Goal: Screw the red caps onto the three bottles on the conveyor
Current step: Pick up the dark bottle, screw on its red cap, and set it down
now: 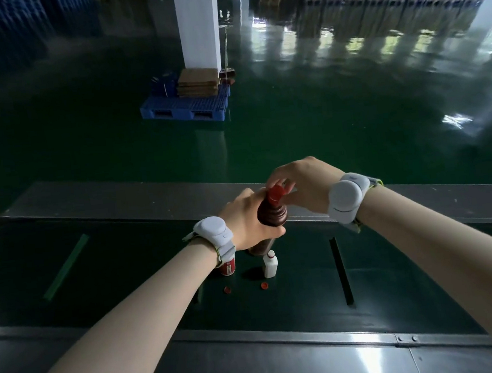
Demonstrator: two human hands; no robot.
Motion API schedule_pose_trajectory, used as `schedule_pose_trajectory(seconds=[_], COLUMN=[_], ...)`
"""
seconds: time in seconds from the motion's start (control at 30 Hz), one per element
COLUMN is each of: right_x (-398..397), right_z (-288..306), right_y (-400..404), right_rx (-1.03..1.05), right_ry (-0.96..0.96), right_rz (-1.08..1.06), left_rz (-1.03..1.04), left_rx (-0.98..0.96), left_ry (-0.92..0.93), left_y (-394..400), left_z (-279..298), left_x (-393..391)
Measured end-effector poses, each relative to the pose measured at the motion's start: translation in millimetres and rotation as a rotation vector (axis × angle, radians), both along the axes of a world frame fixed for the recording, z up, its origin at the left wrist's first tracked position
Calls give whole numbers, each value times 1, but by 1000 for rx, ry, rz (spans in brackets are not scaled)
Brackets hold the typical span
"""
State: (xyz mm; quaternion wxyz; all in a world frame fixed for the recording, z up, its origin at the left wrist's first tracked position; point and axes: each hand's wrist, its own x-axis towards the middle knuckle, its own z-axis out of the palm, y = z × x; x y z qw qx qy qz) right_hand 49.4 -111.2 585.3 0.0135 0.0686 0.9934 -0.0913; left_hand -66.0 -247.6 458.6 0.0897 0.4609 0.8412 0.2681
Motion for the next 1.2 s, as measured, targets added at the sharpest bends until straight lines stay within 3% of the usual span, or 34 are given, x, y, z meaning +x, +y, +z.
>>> schedule_pose_trajectory(seconds=[0.27,0.4,0.5,0.73,1.0,1.2], right_x=[-9,-14,-13,-13,-15,-3], right_z=[-5,-9,-10,-21,-50,-57], right_y=[-12,-23,-23,-10,-3,20], right_rx=[17,259,306,346,320,454], right_ry=[14,-3,49,177,88,263], right_rz=[-53,-159,-186,85,-211,24], left_rz=[-6,-22,6,28,94,50], left_rx=[13,54,47,46,-42,-60], left_ry=[21,15,25,30,149,62], left_y=[-21,-26,-25,-20,-5,16], left_z=[10,16,22,32,17,17], left_x=[-4,-5,-4,-2,16,25])
